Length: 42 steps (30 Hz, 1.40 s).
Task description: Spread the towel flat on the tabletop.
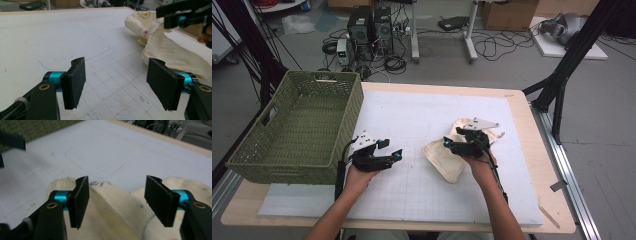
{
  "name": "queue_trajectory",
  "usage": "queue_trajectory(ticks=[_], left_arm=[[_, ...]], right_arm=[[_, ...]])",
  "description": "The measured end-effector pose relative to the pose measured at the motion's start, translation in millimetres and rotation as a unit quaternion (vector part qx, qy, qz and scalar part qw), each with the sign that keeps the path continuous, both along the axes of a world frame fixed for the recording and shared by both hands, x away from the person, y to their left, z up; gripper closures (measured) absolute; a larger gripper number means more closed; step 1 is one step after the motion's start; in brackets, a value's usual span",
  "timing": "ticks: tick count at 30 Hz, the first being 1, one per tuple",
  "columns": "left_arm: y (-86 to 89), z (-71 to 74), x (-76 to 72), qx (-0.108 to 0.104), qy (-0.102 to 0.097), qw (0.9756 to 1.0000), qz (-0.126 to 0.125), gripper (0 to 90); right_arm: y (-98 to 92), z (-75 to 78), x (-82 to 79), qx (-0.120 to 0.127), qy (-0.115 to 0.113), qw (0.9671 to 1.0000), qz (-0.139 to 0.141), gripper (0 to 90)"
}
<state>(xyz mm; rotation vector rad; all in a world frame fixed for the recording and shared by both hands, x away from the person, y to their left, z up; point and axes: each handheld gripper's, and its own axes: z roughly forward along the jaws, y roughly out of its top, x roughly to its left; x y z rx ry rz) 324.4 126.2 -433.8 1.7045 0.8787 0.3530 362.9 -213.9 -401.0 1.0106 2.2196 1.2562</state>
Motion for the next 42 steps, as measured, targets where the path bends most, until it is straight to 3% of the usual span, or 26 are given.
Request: queue_trajectory(ticks=[3,5,8,13,17,20,23,28,32,35,37,42], left_arm=[[-0.3,-0.1,-0.2,0.001,0.001,1.0,-0.002,32.0],[-0.3,0.0,-0.3,0.001,0.0,1.0,-0.003,32.4],[1.0,0.2,-0.1,0.0,0.001,1.0,-0.001,32.8],[1.5,1.5,0.5,-0.009,0.002,1.0,0.0,37.8],[-7.4,4.0,4.6,-0.012,0.005,0.9998,-0.015,40.9],[-23.6,5.0,11.2,-0.017,0.01,0.9993,-0.032,43.9],[-48.2,2.7,22.5,0.001,0.029,0.9978,-0.059,44.2],[-91.6,4.2,37.7,0.021,0.042,0.9946,-0.092,42.6],[-114.5,5.1,53.4,0.028,0.057,0.9938,-0.091,42.7],[-127.0,2.7,64.6,0.05,0.056,0.9951,-0.065,45.0],[-135.7,-0.1,72.0,0.072,0.063,0.9938,-0.056,46.9],[-160.8,-5.7,82.0,0.103,0.078,0.9893,-0.067,46.1]], right_arm=[[6.7,-7.5,1.3,-0.059,0.01,0.9982,0.012,74.2],[2.0,-6.9,-0.5,-0.059,-0.001,0.9982,0.009,87.6],[-8.8,-2.3,-5.4,-0.041,-0.008,0.9991,0.003,88.1],[-39.2,3.7,-28.3,-0.023,-0.02,0.9995,-0.003,88.2],[-66.7,1.1,-48.0,-0.031,-0.02,0.9992,-0.016,88.1],[-89.6,-4.5,-61.1,-0.037,-0.013,0.9986,-0.036,88.2],[-105.3,-9.9,-68.8,-0.033,-0.009,0.9978,-0.056,88.2],[-118.0,-13.2,-72.9,-0.079,-0.008,0.9925,-0.093,88.2],[-124.5,-14.3,-74.4,-0.108,-0.004,0.9864,-0.124,88.2],[-126.2,-15.6,-74.8,-0.137,0.0,0.9806,-0.14,88.1],[-127.3,-16.7,-74.9,-0.129,0.002,0.9816,-0.141,87.8],[-125.8,-13.7,-76.1,-0.093,-0.02,0.9849,-0.144,67.5]])
